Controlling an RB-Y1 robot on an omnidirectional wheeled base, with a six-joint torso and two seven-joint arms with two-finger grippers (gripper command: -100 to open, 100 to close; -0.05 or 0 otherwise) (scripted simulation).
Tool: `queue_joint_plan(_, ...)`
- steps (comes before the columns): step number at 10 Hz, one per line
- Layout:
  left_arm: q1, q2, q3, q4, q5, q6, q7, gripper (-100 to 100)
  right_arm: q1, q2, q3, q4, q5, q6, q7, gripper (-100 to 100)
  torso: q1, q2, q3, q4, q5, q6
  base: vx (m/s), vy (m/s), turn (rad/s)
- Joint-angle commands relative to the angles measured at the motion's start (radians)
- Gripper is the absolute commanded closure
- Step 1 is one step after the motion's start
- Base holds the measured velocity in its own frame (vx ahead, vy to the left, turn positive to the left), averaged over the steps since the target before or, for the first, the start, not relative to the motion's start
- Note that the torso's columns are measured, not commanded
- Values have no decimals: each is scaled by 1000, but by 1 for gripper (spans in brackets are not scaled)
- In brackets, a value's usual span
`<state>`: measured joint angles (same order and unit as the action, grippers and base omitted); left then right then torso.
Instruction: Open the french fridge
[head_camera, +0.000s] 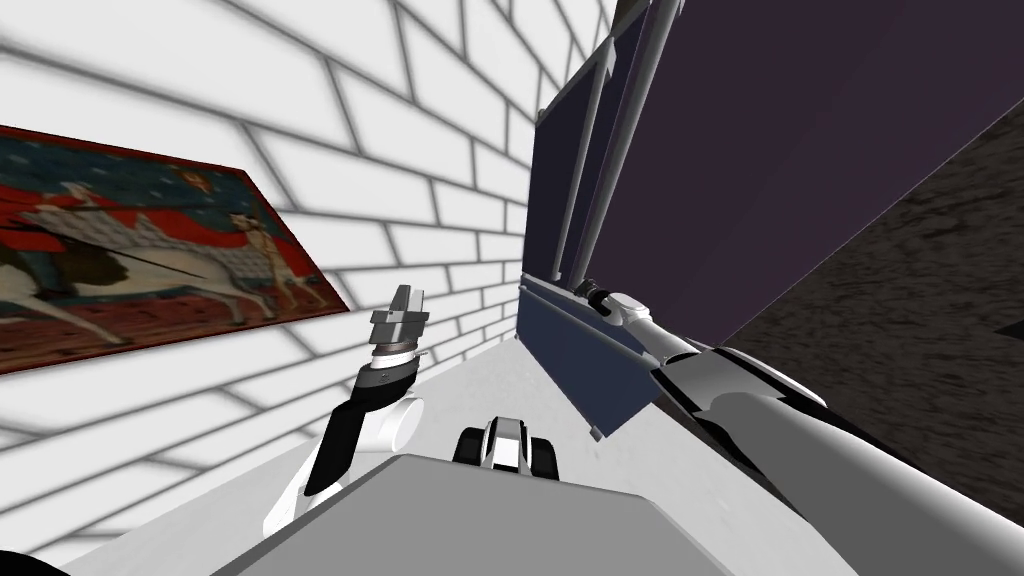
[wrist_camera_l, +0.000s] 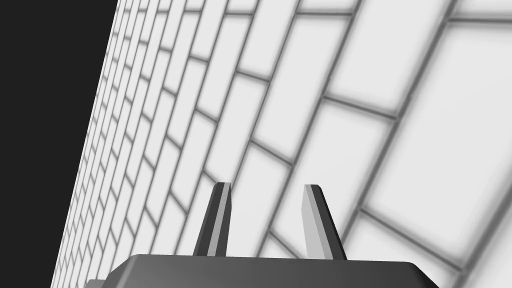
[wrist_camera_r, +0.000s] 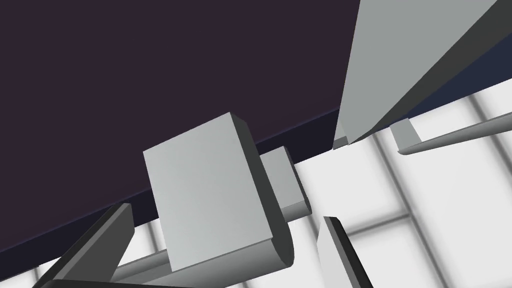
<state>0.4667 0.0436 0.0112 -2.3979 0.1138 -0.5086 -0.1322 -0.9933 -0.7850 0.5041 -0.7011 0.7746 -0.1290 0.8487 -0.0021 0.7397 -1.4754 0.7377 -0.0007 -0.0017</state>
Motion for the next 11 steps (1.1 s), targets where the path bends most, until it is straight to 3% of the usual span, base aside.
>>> queue_joint_plan(1,0,0,0,0,0,0,0,0,0,-1,-1,0,0,0,0,100,0,2,2,1,0,0,11,-1,-8)
queue_joint_plan(2,0,0,0,0,0,0,0,0,-6,9,9,-24,-2,-35,-2,100,1,0,1,-1,0,0,-104,-86,46)
queue_joint_plan(8,-1,0,0,0,0,0,0,0,-13,33,32,-72,-6,-106,-7,100,3,0,1,1,1,3,-156,-88,42)
queue_joint_plan(11,-1,0,0,0,0,0,0,0,-21,57,55,-120,-10,-178,-11,100,2,2,2,1,1,1,-186,-114,46)
